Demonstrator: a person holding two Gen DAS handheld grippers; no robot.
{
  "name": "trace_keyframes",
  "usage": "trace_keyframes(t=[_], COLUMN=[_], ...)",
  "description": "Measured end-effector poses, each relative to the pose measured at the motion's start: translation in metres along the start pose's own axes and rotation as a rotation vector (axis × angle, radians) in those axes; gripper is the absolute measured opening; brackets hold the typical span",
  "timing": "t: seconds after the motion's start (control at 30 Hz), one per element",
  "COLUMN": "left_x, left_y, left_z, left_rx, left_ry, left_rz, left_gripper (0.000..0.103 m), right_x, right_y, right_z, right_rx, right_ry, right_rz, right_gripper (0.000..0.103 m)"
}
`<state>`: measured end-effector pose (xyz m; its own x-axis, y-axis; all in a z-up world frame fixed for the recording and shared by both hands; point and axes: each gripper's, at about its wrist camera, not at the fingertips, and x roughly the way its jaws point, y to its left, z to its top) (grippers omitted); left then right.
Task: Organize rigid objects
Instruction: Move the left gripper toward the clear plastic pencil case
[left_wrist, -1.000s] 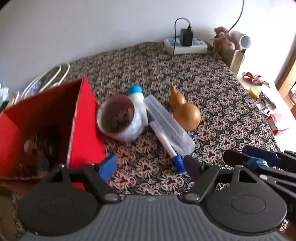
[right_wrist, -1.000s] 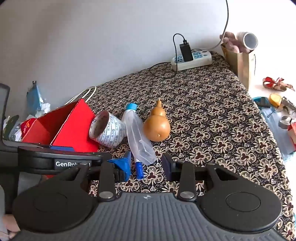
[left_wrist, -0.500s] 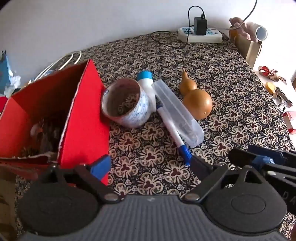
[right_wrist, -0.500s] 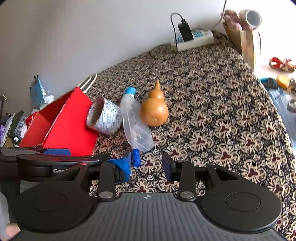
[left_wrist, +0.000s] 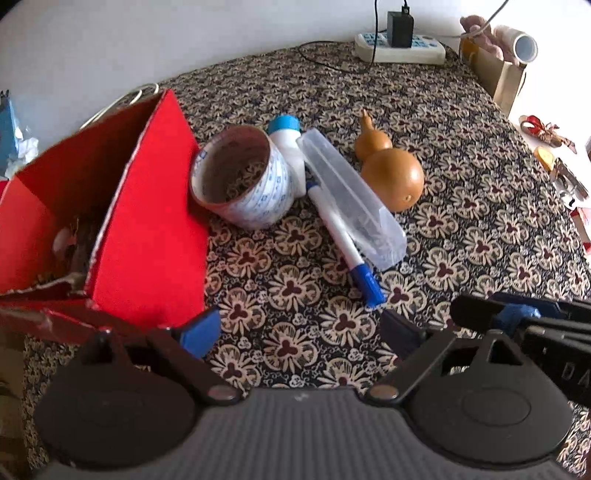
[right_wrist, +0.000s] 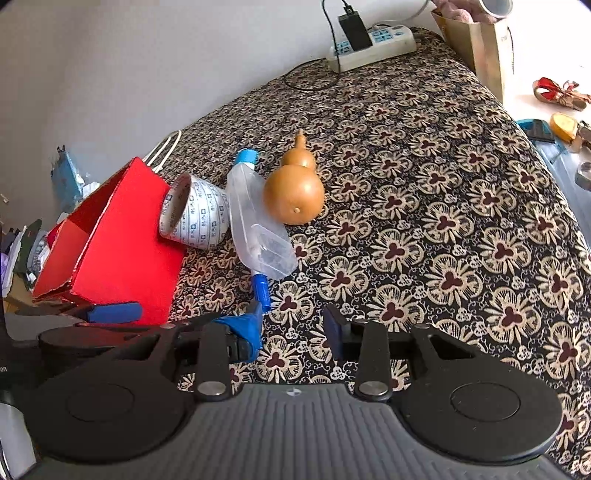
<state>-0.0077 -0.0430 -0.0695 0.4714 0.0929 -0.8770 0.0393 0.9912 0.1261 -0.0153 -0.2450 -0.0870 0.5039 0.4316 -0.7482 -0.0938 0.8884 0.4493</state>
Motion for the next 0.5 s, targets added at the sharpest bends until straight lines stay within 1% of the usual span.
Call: trace_keyframes(t=[0.07,0.17,0.37,0.5], left_x=[0.003,0.009,0.016,0.023], left_y=[-0.002,-0.004,-0.007,-0.005], left_z=[-0.002,-0.002,-0.005,-0.009], left_rx=[0.009,0.014,0.022,0.020], left_ry=[0.001,0.008,0.017,0.027], left_rz=[0.000,-0.016,-0.045,-0.079], left_gripper=[0.092,0.092,0.092,0.092], right_x=[0.002,0.007,0.017,0.021], right_y=[0.000,0.001,-0.004,-0.004], right_z=[-0.001,-0.001,-0.004,-0.006], right_rx=[0.012,0.027,0.107,0.144], right_ry=[0.005,0.013,0.038,0.041], right_rz=[0.008,-0.004,0.002,0.037], right_gripper=[0.019,0.019,0.019,0.019])
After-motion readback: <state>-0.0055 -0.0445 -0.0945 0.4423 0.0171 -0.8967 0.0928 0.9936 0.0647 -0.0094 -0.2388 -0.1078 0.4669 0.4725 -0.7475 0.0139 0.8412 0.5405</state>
